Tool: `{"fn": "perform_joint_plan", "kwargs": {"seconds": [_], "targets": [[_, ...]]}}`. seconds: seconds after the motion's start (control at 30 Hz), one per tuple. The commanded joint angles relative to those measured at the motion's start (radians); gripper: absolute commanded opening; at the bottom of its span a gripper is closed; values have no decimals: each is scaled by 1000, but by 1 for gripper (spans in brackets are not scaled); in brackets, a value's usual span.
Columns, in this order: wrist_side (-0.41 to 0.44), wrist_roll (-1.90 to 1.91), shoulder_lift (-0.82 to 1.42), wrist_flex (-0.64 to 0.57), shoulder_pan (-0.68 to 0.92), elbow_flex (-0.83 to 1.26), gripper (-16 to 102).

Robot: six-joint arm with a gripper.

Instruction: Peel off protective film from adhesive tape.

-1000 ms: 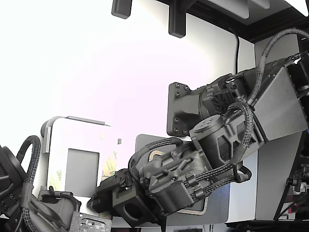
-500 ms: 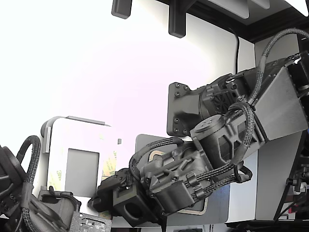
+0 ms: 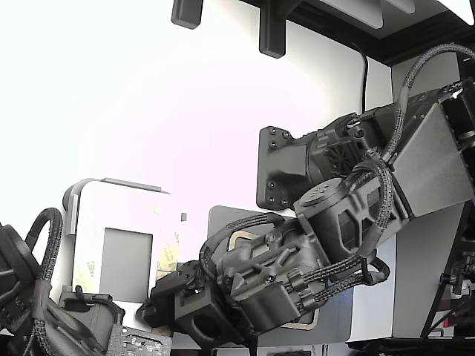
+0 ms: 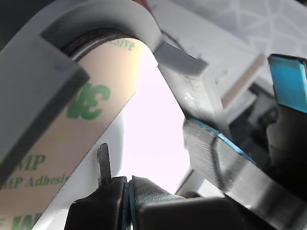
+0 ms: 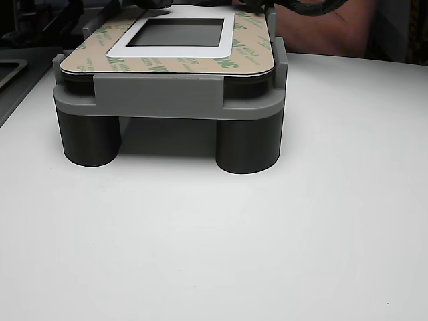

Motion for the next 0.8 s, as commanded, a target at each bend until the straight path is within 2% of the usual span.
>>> {"fn": "perform_joint_plan", "kwargs": {"seconds": [0.0, 0.77], "targets": [[-2, -3, 17, -3, -8, -31, -10], [-14, -9, 3, -2, -23, -40, -10]]}}
